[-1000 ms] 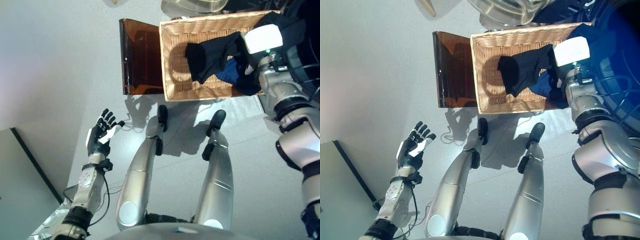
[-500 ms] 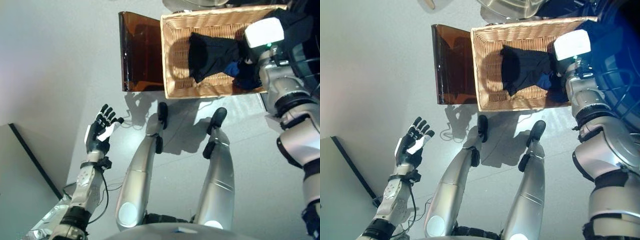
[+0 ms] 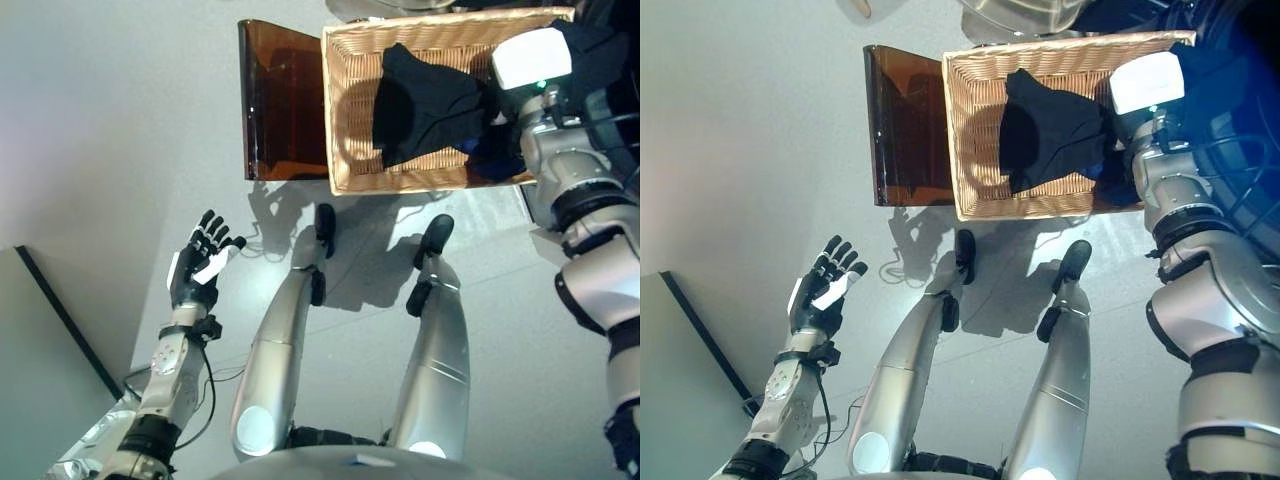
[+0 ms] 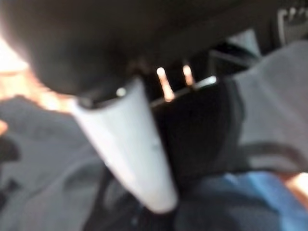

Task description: Pick up the clothes and place them into the washing machine

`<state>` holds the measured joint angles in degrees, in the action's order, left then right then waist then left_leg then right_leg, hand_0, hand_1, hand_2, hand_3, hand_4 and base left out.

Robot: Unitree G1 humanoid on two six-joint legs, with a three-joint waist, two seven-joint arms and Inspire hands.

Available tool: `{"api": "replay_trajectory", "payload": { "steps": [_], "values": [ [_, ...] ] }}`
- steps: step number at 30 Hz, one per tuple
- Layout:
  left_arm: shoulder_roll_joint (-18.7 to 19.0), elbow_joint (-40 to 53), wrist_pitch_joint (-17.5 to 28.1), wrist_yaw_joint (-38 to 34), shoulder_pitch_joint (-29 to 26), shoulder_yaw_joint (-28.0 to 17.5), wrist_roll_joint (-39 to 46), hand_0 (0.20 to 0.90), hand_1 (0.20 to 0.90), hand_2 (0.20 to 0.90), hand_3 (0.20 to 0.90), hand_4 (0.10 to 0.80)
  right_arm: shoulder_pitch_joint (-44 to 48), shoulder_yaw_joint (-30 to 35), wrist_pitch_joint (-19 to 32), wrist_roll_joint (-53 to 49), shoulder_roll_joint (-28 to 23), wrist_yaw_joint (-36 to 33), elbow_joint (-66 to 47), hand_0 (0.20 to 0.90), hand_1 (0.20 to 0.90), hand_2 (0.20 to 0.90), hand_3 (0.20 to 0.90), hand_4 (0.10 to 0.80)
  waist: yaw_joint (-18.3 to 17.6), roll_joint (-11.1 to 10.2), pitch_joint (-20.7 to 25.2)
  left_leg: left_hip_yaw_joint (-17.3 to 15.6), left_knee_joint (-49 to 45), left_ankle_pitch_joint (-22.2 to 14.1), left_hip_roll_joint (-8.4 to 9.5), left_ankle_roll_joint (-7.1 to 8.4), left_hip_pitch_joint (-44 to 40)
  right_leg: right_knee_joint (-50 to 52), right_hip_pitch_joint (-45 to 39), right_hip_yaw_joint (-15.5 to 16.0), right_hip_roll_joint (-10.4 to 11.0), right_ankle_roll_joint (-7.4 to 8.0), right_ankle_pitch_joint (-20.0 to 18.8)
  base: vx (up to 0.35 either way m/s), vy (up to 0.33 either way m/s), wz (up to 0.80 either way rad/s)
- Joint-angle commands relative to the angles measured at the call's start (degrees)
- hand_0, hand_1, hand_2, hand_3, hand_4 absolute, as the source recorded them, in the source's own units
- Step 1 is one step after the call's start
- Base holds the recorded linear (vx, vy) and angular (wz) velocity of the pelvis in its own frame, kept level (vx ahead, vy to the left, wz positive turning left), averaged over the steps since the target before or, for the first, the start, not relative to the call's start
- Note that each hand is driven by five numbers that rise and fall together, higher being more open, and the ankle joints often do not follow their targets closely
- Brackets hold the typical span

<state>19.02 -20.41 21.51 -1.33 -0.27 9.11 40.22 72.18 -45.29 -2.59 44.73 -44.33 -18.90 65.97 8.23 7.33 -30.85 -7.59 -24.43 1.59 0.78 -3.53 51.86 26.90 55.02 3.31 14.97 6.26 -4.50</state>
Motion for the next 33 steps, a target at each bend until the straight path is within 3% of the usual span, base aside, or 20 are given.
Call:
{"api": "replay_trajectory", "payload": {
  "steps": [1,12,14,16,17,18,19,21,22,33],
  "values": [
    [2.12,2.22,3.24,-0.82,5.18,-4.56,-0.33,0.900,0.900,0.900,0.900,0.800,1.49,1.32,-0.05,-3.78,-5.79,-5.67,-7.86,0.200,0.200,0.200,0.200,0.300,-0.57,3.06,1.33,-0.82,10.12,4.86,0.80,4.61,-1.99,6.68,-0.54,-0.38,-2.59,-0.39,5.64,0.036,0.010,-0.08],
    [0.10,-4.07,3.46,-2.28,3.87,-4.35,-1.28,0.900,0.900,0.900,0.900,0.800,-12.23,19.83,5.19,-20.20,-4.69,-9.67,-20.37,0.200,0.200,0.200,0.200,0.300,-2.16,1.71,3.77,-1.22,11.06,3.64,0.67,4.03,-6.31,4.57,-5.12,-0.27,-2.63,0.15,5.72,0.050,0.005,-0.05],
    [-0.46,-6.13,3.28,-2.61,4.03,-4.43,-1.72,0.900,0.900,0.900,0.900,0.800,-17.82,26.28,7.66,-26.81,-2.55,-10.49,-23.19,0.200,0.200,0.200,0.200,0.300,-2.66,1.25,4.62,-1.12,11.26,3.21,0.65,3.83,-7.81,4.01,-6.75,-0.25,-2.72,0.21,5.79,0.077,-0.002,-0.08],
    [-0.43,-6.60,3.15,-2.68,4.21,-4.65,-1.77,0.900,0.900,0.900,0.900,0.800,-19.91,28.28,8.31,-28.50,-1.99,-10.57,-24.76,0.200,0.200,0.200,0.200,0.300,-2.76,1.08,4.91,-1.15,11.27,3.07,0.68,3.78,-8.22,3.86,-7.26,-0.26,-2.75,0.24,5.82,0.022,0.002,-0.08],
    [-0.86,-8.11,2.96,-2.69,4.17,-4.86,-1.88,0.900,0.900,0.900,0.900,0.800,-23.36,31.79,10.17,-32.97,0.21,-10.67,-25.36,0.200,0.200,0.200,0.200,0.300,-3.08,0.98,5.38,-1.58,11.76,4.36,0.33,3.14,-8.75,2.68,-8.07,0.24,-2.94,-0.22,4.19,0.073,-0.002,-0.07],
    [-0.80,-8.18,2.96,-2.68,4.21,-4.77,-1.87,0.900,0.900,0.900,0.900,0.800,-23.54,31.88,10.16,-32.97,0.21,-10.64,-25.39,0.200,0.200,0.200,0.200,0.300,-3.13,0.76,5.68,-1.11,11.65,2.83,0.65,3.63,-9.42,3.04,-8.65,-0.20,-2.80,0.31,5.76,-0.020,0.007,-0.10],
    [-0.91,-8.74,2.81,-2.59,4.27,-5.07,-1.68,0.900,0.900,0.900,0.900,0.800,-24.50,32.70,10.78,-34.45,0.69,-10.39,-25.73,0.200,0.200,0.200,0.200,0.300,-3.23,0.86,5.62,-1.60,11.87,4.27,0.30,3.10,-9.17,2.43,-8.53,0.26,-2.96,-0.20,4.19,0.138,-0.006,0.00],
    [-1.01,-9.80,2.57,-2.49,4.39,-5.49,-1.78,0.900,0.900,0.900,0.900,0.800,-27.16,34.80,12.15,-37.62,1.93,-9.78,-27.03,0.200,0.200,0.200,0.200,0.300,-3.66,0.39,6.44,-1.16,11.97,2.47,0.70,3.54,-10.84,2.21,-10.06,-0.19,-2.79,0.43,5.79,0.064,-0.004,-0.04],
    [-1.16,-10.30,2.55,-2.58,4.33,-5.81,-1.89,0.900,0.900,0.900,0.900,0.800,-28.24,36.00,13.11,-39.73,2.59,-9.65,-27.53,0.200,0.200,0.200,0.200,0.300,-3.74,0.48,6.34,-1.70,12.17,3.86,0.44,3.03,-10.61,1.59,-9.96,0.24,-2.90,-0.05,4.23,-0.023,-0.010,-0.06],
    [-1.90,-11.81,1.55,-1.87,4.95,-6.27,-1.00,0.900,0.900,0.900,0.900,0.800,-34.49,46.36,21.19,-65.68,8.64,-5.90,-27.03,0.200,0.200,0.200,0.200,0.300,-4.05,0.98,7.79,-1.57,13.29,3.41,0.81,3.04,-14.05,-0.26,-13.38,0.39,-3.06,-0.09,4.93,0.038,-0.009,-0.03]
  ]
}}
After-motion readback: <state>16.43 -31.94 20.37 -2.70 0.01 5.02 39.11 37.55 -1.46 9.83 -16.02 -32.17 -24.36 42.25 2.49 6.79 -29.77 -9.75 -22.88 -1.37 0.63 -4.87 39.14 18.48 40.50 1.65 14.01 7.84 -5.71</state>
